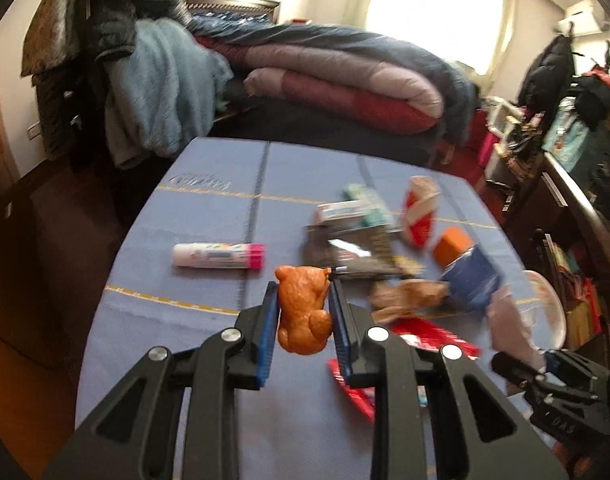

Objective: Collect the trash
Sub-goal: 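Carry both items over the wastebasket and open both tools to drop them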

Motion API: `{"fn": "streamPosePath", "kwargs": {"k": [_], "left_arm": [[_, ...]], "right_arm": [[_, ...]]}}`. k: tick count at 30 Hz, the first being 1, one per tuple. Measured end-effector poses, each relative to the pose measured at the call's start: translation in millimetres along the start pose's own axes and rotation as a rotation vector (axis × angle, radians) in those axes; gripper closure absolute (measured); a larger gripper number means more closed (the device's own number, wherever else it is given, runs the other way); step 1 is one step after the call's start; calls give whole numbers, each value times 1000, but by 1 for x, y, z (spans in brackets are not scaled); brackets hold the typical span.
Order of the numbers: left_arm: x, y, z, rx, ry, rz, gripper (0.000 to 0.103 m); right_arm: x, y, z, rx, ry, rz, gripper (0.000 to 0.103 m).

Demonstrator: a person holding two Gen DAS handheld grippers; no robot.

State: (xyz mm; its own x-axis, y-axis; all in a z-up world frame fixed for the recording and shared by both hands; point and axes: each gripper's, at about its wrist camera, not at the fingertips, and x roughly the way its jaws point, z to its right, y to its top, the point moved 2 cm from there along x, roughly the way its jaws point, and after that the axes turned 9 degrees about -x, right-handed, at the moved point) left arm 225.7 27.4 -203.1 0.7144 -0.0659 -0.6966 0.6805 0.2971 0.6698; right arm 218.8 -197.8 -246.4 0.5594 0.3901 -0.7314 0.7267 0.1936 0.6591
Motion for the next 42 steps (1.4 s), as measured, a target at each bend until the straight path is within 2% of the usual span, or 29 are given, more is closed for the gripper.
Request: {"fn": "streamPosePath", "kwargs": {"k": [3,7,12,20,24,32,42], "left_arm": [[-16,-3,27,46,-62,14,77],[-30,-8,70,116,-163,22,77],[-28,-17,131,206,-284,-5,77],[-5,-34,239,345,-453,-66,77],[19,-47,292,417,-491,-121,77],[60,-64,376,490,-548,-167,77],[126,-82,436,508,-542,-273,77]], "right_arm": [[-24,-8,1,2,1,28,61],[-51,-13,16,23,-39,73,60],[-86,-27,58,95,-151,125,60],[-111,-52,144,251,-324,146,60],[-120,-62,183,321,-377,149,60],[-124,-63,248,396,-453,167,60],[-100,-61,313,470,-477,155,60]]}}
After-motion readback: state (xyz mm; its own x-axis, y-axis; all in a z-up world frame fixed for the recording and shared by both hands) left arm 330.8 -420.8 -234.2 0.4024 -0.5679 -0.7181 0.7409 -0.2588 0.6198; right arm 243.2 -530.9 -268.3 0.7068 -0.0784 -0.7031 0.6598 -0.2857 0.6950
